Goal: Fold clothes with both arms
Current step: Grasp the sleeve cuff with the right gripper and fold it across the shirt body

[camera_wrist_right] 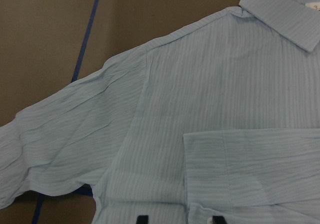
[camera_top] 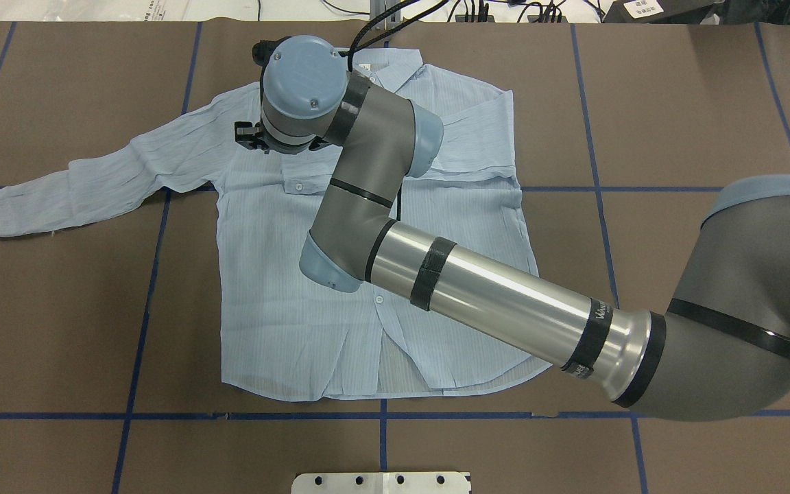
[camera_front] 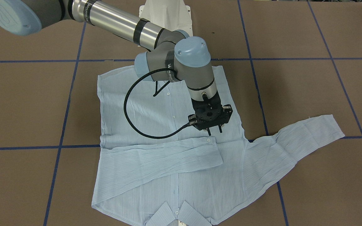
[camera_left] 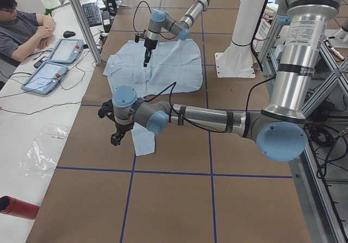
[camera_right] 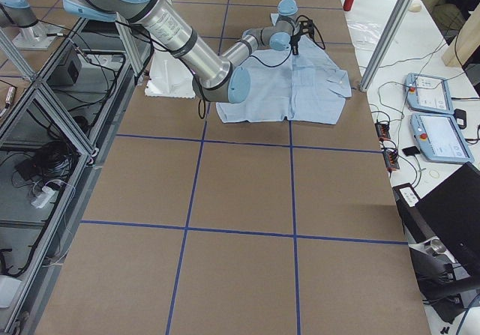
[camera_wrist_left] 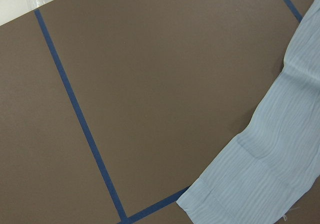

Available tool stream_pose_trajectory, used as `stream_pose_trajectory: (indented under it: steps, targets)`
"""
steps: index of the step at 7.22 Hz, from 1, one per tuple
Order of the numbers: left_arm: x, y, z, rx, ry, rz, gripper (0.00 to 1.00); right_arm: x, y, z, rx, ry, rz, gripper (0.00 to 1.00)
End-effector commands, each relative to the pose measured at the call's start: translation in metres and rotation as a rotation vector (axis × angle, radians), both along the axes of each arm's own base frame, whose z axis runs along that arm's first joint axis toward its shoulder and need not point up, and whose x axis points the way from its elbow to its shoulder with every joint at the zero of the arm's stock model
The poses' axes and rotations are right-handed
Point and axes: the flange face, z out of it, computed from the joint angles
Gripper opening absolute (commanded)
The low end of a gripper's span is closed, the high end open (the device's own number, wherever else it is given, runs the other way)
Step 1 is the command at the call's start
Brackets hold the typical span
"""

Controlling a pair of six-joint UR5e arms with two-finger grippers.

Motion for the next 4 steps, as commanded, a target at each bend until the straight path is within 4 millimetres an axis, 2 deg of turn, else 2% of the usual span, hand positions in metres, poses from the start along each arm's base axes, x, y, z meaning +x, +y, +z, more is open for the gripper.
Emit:
stream_pose_trajectory:
  steps: [1,2,3,4]
  targets:
    - [0.001,-0.003,0.007,-0.025,0.016,-0.031,1.00,-0.005,0.001,-0.004,0.003,0.009,0.011,1.00]
    - [0.002,-0.004,0.007,-0.072,0.061,-0.121,1.00,-0.002,-0.004,0.005,-0.011,0.030,0.018,1.00]
    - [0.024,0.001,0.016,-0.109,0.115,-0.180,1.00,0.012,-0.013,0.003,-0.040,0.064,0.028,1.00]
    - [0.046,0.005,0.031,-0.148,0.163,-0.224,0.99,0.043,-0.014,0.015,-0.077,0.101,0.030,1.00]
